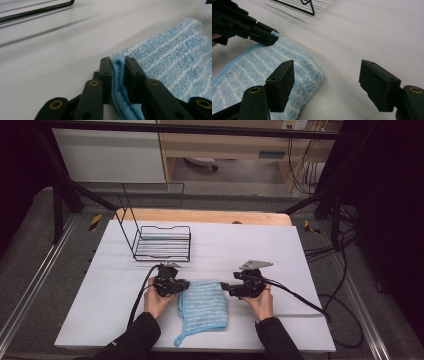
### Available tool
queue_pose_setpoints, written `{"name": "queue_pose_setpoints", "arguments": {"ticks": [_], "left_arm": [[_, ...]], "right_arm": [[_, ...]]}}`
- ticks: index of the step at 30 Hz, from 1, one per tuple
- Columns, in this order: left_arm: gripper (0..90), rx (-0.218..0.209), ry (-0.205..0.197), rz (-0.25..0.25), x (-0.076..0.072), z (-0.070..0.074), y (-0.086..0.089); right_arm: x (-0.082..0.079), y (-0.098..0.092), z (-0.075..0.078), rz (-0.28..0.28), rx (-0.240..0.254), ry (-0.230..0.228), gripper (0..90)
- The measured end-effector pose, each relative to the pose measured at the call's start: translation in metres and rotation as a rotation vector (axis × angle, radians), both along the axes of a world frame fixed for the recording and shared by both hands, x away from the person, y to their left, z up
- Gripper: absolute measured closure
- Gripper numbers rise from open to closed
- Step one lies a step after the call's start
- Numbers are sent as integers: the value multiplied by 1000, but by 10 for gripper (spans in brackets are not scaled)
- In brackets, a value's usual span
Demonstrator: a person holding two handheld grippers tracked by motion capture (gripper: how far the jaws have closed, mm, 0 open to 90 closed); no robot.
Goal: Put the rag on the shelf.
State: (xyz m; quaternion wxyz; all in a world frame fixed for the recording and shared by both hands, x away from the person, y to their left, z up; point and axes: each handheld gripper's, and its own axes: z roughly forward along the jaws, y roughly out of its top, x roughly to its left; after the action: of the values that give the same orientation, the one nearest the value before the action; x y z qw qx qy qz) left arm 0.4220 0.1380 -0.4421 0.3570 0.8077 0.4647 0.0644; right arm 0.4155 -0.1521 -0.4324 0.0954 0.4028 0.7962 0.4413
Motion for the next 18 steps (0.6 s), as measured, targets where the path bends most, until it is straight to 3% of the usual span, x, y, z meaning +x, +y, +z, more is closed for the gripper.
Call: {"name": "queue_pose_setpoints", "arguments": {"ticks": [4,8,13,18], "left_arm": [[773,-5,-3,-11,0,-1,1],[770,-14,4,-14,1,-2,2],[769,-12,-3,-16,1,-2,2],[769,-17,-1,-21,1,-2,2]], "right_arm": [[12,7,-14,-29,0,57,461],[14,10,-21,-22,-20,65,539],[15,10,-22,-20,-26,71,595],[15,12,-24,-3,-3,110,645]]}}
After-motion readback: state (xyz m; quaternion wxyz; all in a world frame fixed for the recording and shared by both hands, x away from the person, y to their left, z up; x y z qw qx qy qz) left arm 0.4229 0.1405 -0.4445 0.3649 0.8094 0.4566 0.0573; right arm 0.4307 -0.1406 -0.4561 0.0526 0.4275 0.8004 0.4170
